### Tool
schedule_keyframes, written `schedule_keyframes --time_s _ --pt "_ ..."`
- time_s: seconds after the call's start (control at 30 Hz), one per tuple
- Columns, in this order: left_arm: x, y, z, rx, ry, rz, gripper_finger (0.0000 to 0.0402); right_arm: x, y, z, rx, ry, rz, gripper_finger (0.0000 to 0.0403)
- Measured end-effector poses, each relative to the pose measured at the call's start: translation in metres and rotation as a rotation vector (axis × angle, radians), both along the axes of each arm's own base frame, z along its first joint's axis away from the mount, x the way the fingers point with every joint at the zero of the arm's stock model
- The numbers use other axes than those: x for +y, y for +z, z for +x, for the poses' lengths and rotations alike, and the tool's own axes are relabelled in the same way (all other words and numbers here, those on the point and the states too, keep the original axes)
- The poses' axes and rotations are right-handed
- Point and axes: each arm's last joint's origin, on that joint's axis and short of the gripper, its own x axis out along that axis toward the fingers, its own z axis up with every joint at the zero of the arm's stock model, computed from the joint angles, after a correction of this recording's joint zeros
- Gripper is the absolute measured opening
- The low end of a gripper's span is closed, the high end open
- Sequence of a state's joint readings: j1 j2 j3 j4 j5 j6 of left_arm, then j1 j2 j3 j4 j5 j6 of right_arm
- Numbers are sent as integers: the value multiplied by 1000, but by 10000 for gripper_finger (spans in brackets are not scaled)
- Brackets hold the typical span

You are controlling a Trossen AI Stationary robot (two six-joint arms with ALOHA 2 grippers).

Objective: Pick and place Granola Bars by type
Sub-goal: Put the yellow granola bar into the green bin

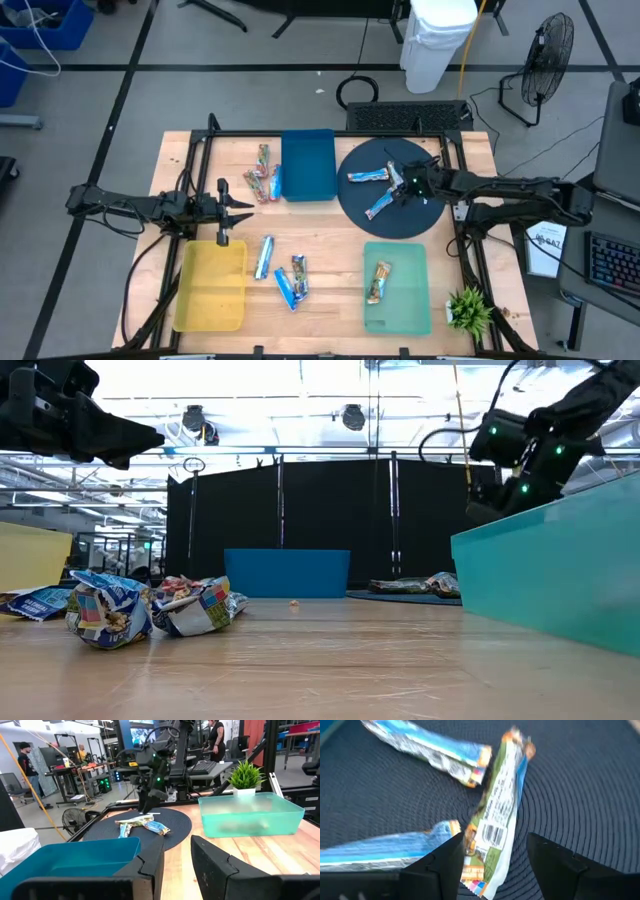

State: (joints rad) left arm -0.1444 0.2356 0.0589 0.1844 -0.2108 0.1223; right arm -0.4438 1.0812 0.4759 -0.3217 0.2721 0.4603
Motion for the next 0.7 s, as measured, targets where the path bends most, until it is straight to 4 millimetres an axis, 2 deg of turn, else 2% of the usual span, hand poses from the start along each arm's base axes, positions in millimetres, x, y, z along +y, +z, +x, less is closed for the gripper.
schedule_keyframes --time_s 0.23,0.47,0.6,0.7 --pt "0 0 0 -1 0 0 102 2 -17 -4 26 -21 27 204" --pt "0 0 0 -1 0 0 102 4 -26 -5 -44 -9 59 199" --pt "0 0 0 0 0 0 102 6 -29 -4 -92 38 95 174" --pt "0 0 0 0 0 0 102 7 -30 -4 -92 74 98 131"
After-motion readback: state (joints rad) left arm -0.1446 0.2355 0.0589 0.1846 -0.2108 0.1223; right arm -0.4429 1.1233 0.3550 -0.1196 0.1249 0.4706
